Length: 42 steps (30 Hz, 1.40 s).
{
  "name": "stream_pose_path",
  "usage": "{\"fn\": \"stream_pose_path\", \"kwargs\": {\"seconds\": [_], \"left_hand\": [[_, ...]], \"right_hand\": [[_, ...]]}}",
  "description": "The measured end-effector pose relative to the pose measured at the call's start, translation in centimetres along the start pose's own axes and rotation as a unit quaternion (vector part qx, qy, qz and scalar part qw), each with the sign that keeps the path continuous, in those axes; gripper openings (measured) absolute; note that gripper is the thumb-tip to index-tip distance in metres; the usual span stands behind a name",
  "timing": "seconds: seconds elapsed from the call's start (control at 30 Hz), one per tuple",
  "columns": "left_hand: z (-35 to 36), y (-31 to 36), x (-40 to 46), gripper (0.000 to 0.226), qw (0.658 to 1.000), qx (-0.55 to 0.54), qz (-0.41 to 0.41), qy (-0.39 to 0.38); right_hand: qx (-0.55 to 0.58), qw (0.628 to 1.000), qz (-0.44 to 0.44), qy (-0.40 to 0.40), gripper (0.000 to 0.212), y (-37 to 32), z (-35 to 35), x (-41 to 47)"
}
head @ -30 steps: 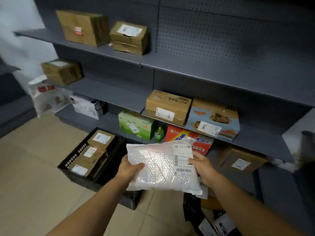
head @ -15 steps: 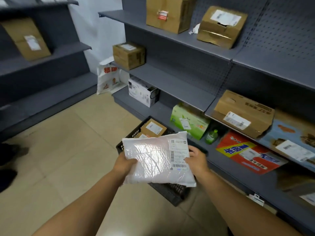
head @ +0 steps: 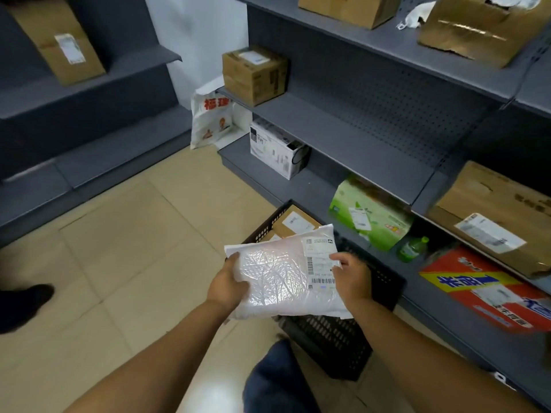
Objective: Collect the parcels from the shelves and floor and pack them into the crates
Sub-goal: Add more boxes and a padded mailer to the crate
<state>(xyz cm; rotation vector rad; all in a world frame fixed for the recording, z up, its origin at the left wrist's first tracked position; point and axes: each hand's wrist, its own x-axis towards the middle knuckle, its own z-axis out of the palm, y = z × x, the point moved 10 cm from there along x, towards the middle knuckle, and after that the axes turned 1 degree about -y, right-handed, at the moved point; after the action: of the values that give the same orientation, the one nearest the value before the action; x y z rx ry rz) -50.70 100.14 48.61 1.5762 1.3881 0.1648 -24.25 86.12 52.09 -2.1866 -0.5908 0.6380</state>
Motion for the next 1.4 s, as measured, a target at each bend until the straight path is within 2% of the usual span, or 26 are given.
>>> {"fn": "stream_pose_path", "kwargs": {"seconds": [0.17,0.4,0.53,0.77,0.9,1.07,1.27,1.33,1.4], "left_hand": [[0.2,0.6,8.1,0.068,0.998,0.056,-0.013,-0.011],[2.0,-0.9,18.2,0.075,0.994,0.104,-0.045,-0.006],[4.0,-2.9,23.0,0.076,0.987,0.15,-0.056,-0.009],[10.4,-8.3,31.4,0.07,0.982,0.161,-0.08,-0.057],[14.6,-12.9,35.3,0.073,0.981,0.141,-0.092,-0.094],[19.3,-18.6,38.5,0.079,0.981,0.131,-0.089,-0.108],[23.7,-23.5,40.0,0.09,0.968,0.18,-0.081,-0.152],[24.7,-24.2,40.1,0.09,0.962,0.186,-0.088,-0.178],[24.0,-24.2,40.4,0.082,0.958,0.23,-0.074,-0.157]], "right_hand": [[-0.034,0.998,0.011,-0.056,0.029,-0.7,4.7,7.8],[-0.059,0.986,0.047,-0.15,0.036,0.2,12.5,17.3],[-0.091,0.975,0.066,-0.192,0.041,2.2,17.3,21.4],[-0.165,0.953,0.096,-0.234,0.046,8.6,25.1,28.4],[-0.214,0.946,0.068,-0.236,0.046,12.1,29.3,32.6],[-0.164,0.947,0.049,-0.273,0.046,15.7,36.1,36.3],[-0.184,0.938,-0.027,-0.292,0.052,18.6,42.4,38.6],[-0.221,0.926,-0.05,-0.301,0.057,19.6,43.6,38.9],[-0.295,0.903,-0.086,-0.3,0.064,20.6,44.2,38.9]]}}
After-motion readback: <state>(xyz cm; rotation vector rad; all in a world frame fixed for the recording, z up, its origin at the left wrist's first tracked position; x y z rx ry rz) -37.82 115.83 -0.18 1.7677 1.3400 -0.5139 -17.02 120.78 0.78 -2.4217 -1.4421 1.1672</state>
